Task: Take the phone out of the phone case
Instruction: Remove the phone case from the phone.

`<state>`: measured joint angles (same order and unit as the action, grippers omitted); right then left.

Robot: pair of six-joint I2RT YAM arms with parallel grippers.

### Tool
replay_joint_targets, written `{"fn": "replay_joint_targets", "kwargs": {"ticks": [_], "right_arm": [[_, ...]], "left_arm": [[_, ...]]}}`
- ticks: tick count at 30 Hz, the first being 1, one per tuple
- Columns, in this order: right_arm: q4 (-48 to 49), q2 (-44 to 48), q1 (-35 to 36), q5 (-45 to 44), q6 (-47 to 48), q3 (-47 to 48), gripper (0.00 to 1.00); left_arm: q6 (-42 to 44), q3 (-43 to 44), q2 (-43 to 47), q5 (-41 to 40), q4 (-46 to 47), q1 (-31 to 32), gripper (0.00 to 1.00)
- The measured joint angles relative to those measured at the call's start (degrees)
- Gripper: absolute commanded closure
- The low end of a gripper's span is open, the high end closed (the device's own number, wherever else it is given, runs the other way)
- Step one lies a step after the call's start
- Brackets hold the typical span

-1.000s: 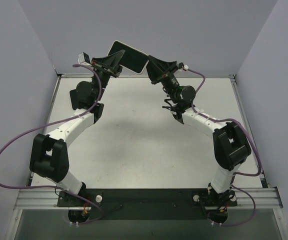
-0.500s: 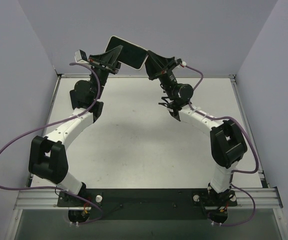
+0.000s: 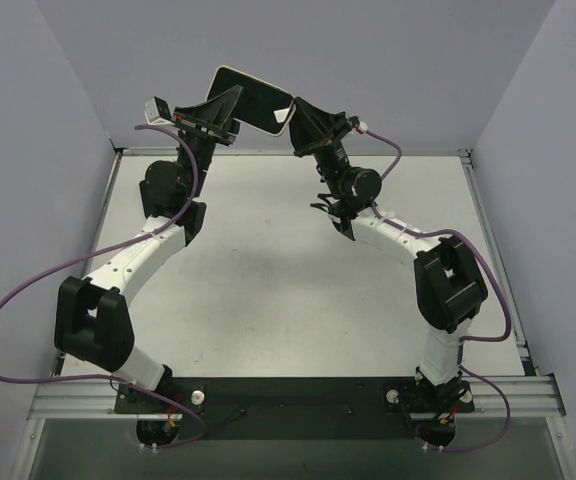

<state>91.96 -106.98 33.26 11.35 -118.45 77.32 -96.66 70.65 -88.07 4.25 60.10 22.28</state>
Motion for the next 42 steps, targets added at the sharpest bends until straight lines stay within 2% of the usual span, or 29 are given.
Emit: {"fn": "replay_joint_targets", "kwargs": {"ticks": [4, 10, 12, 17, 19, 20, 26, 31, 42], "right_arm": [[0.4, 0.4, -0.3, 1.6, -0.2, -0.4, 1.0], [-1.9, 7.8, -3.5, 8.7, 1.0, -8.6, 1.0], [-9.2, 11.9, -4.8, 12.1, 5.7, -9.2, 1.0], [-39.7, 20.8, -5.9, 17.1, 27.7, -1.7, 1.0], [-45.5, 22.5, -6.1, 19.2, 33.2, 0.1, 1.0], [-47.4, 22.8, -6.4, 20.6, 35.3, 0.7, 0.94], [-58.4, 21.1, -9.1, 26.9, 45.5, 3.7, 0.87], [-64.2, 19.9, -10.4, 31.7, 50.7, 6.3, 0.76], [-61.7, 13.6, -11.0, 47.8, 50.0, 8.5, 0.77]], "left_arm": [[0.1, 0.0, 0.4, 0.3, 0.0, 0.1, 1.0], [1.3, 0.0, 1.2, 4.0, -1.2, 1.4, 1.0], [1.9, 0.0, 1.6, 4.6, -1.3, 1.6, 1.0], [3.2, 0.0, 3.0, 4.1, -0.4, 1.5, 1.0], [2.8, 0.0, 3.3, 5.6, 0.7, 1.5, 1.0], [2.8, 0.0, 3.3, 6.1, 1.0, 1.5, 1.0], [4.3, -0.5, 2.1, 8.7, -0.9, 1.3, 1.0], [4.9, -0.5, 0.8, 11.4, -2.9, 1.2, 1.0], [3.8, -0.8, -1.1, 14.8, -4.0, 1.2, 1.0]]}}
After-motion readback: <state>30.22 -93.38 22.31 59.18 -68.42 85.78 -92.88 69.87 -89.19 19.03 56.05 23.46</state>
